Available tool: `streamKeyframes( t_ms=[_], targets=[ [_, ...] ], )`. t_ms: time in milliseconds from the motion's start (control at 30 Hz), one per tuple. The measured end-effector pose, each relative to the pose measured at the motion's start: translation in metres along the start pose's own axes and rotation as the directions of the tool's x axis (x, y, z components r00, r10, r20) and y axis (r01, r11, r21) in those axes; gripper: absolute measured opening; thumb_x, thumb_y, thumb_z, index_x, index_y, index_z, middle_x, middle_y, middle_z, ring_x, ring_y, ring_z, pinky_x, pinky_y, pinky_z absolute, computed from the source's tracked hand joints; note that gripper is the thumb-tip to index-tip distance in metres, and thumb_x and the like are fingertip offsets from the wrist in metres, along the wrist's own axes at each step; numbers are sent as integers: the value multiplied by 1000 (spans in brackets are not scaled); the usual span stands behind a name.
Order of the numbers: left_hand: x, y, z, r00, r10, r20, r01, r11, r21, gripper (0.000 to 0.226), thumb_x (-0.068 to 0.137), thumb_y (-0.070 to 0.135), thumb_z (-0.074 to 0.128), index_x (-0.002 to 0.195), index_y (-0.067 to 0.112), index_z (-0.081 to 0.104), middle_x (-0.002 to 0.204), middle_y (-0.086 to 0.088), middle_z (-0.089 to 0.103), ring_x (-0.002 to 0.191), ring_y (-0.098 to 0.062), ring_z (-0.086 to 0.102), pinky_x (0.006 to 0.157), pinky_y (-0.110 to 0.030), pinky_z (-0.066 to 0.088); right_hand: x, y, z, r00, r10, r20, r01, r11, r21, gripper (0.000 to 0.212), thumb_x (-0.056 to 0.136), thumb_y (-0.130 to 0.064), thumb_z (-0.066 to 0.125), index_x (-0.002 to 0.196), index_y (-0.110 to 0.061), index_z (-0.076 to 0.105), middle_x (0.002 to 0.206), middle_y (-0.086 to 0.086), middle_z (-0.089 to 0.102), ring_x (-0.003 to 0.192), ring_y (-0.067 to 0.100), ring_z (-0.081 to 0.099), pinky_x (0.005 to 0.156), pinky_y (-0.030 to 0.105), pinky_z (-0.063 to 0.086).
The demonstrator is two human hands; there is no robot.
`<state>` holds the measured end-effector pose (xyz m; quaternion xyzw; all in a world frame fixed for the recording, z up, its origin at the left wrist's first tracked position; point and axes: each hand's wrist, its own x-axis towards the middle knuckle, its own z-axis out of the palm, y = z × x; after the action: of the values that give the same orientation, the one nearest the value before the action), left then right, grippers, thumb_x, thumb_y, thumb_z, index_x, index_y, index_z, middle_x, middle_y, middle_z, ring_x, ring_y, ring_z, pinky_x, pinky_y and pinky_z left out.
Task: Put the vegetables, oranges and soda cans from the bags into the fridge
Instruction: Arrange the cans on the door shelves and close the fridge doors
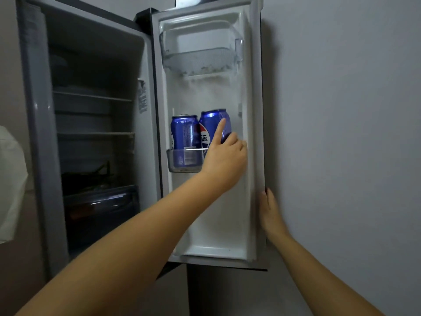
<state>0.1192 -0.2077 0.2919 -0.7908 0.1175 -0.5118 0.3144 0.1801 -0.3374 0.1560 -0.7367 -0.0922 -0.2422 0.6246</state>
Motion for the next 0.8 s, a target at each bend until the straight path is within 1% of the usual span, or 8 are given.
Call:
streamKeyframes(
  t_ms=[67, 167, 267, 433, 567, 667, 733, 800],
  targets=[
    [-5, -4, -3, 999, 8, -41, -11, 998, -60, 30, 88, 22, 53, 112, 9, 65, 88, -2, 66, 101, -23, 59, 111, -57, -4, -10, 3, 6, 998, -31, -61, 29, 999, -23, 54, 102, -34, 27, 150, -11, 16, 156, 6, 22, 143, 19, 23, 107, 23, 17],
    [-24, -24, -8, 987, 7, -163, -26, 993, -112, 30, 88, 23, 47, 104, 11, 69, 86, -2, 69, 100, -23, 62, 114, -58, 11, -28, 4, 7, 981, -117, -157, 109, 992, -58, 48, 103, -28, 29, 147, -10, 27, 151, 7, 31, 138, 19, 30, 106, 22, 21],
    [-53, -48, -4, 961, -5, -278, -56, 976, -212, 37, 89, 26, 39, 108, 12, 68, 98, -2, 71, 113, -22, 60, 115, -53, 12, -48, 4, 3, 955, -213, -205, 208, 977, -47, 42, 102, -21, 33, 144, -14, 34, 144, 6, 39, 131, 16, 38, 104, 23, 27],
    [-108, -100, -2, 923, -79, -377, -73, 924, -374, 33, 86, 24, 53, 115, 13, 65, 115, -4, 68, 124, -22, 54, 116, -49, 15, -85, -9, 12, 964, -247, -99, 252, 967, 47, 48, 99, -27, 36, 146, -27, 24, 147, -7, 33, 136, 11, 33, 107, 24, 27],
    [-161, -144, 4, 961, -202, -188, 65, 828, -557, 50, 90, 37, 43, 135, 15, 48, 142, -4, 50, 139, -16, 34, 120, -43, 9, -130, -33, 51, 938, -346, 32, 344, 937, 58, 52, 95, -48, 39, 138, -54, 11, 144, -33, 19, 132, -20, 20, 111, 17, 20],
    [-194, -170, 5, 955, -293, 51, 256, 721, -645, 61, 92, 43, 38, 147, 19, 28, 155, 0, 27, 144, -7, 13, 120, -32, 6, -153, -52, 83, 913, -375, 161, 368, 927, 73, 66, 81, -68, 40, 134, -69, 0, 146, -36, 15, 138, -8, 20, 112, 22, 21],
    [-208, -182, 4, 914, -342, 218, 393, 608, -690, 62, 96, 42, 41, 150, 23, 17, 159, 4, 15, 145, -6, 7, 120, -34, 10, -160, -66, 106, 890, -371, 266, 363, 928, 80, 72, 77, -71, 43, 131, -71, -5, 145, -40, 9, 140, -4, 16, 114, 28, 20],
    [-218, -189, 2, 892, -363, 270, 444, 592, -673, 62, 98, 42, 37, 150, 25, 10, 159, 7, 8, 146, -6, 3, 121, -39, 12, -166, -77, 131, 859, -386, 336, 378, 921, 90, 78, 78, -68, 47, 135, -65, -6, 148, -38, 5, 141, -4, 12, 117, 35, 19]
  ],
)
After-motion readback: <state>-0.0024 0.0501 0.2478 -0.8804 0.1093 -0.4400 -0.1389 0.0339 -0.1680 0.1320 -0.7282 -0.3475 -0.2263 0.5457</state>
